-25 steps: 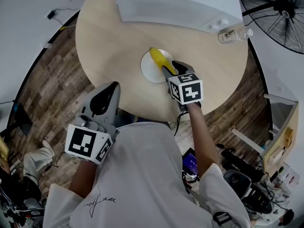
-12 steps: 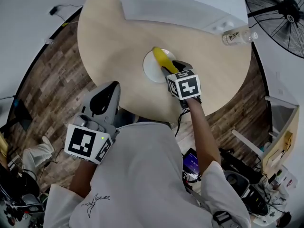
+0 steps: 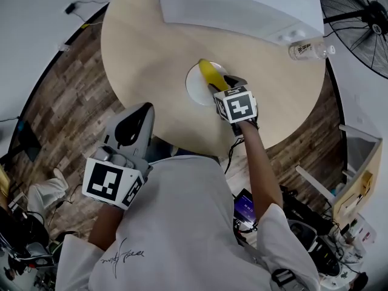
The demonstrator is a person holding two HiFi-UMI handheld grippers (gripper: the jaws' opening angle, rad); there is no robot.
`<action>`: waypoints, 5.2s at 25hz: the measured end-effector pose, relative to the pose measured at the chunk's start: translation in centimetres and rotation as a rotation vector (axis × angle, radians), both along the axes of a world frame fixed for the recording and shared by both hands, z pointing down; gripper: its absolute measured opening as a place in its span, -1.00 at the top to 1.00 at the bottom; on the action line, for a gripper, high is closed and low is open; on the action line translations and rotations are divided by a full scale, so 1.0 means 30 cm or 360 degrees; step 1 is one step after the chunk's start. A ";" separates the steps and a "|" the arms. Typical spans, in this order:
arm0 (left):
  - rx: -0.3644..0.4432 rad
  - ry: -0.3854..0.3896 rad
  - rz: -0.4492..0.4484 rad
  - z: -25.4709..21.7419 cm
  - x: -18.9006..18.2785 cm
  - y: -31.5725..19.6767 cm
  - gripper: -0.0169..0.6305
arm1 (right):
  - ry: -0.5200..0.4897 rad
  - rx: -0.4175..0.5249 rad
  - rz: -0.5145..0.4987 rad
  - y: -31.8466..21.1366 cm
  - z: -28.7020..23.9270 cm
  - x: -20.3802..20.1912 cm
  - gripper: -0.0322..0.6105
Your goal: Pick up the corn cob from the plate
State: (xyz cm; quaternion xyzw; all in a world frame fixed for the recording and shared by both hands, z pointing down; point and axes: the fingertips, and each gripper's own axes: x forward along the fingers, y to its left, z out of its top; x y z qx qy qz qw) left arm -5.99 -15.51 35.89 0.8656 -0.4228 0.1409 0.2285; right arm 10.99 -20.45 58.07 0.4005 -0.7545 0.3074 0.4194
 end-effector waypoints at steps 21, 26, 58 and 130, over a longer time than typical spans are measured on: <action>-0.0040 -0.0001 -0.0069 0.016 -0.042 -0.006 0.97 | 0.0116 -0.0087 -0.0127 -0.015 0.099 -0.051 0.02; -0.0048 0.0003 -0.0074 0.022 -0.042 -0.008 0.97 | 0.0165 -0.0083 -0.0146 -0.024 0.111 -0.052 0.02; -0.0020 0.0029 -0.0026 -0.008 -0.052 0.013 0.97 | 0.0194 -0.0098 -0.0061 -0.020 0.100 -0.043 0.08; 0.0124 0.0126 0.0147 -0.118 -0.055 0.128 0.97 | -0.0034 0.0126 0.0309 0.113 -0.161 -0.034 0.08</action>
